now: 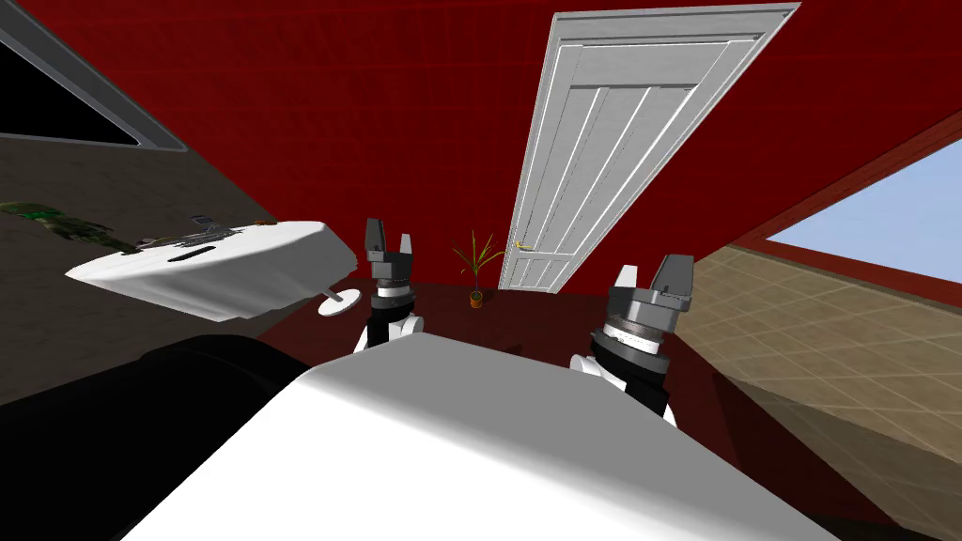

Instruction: Pull the door open

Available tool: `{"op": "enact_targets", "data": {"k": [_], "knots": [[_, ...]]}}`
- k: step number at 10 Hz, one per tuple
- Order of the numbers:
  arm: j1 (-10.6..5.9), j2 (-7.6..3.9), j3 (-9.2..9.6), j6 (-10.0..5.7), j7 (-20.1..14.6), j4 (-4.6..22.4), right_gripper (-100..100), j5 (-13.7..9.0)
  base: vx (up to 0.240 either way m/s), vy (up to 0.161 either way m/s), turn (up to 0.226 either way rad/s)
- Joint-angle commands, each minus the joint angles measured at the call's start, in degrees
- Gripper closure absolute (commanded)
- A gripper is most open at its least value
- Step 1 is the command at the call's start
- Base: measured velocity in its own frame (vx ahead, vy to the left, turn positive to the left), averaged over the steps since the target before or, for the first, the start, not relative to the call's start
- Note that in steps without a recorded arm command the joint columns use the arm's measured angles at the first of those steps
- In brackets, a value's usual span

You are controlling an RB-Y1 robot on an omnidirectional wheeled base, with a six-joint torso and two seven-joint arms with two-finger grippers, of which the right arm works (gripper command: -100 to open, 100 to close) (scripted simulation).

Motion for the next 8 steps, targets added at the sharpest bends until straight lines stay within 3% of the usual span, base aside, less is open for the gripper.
{"op": "enact_targets", "data": {"k": [1,8], "knots": [[-0.86,-0.55,-0.47,-0.34,0.0,2.0,-100,-0.1,0.037,-0.019,0.066],[-4.36,-2.30,-2.38,-1.70,-0.2,10.2,-100,-0.6,0.065,-0.016,0.059]]}}
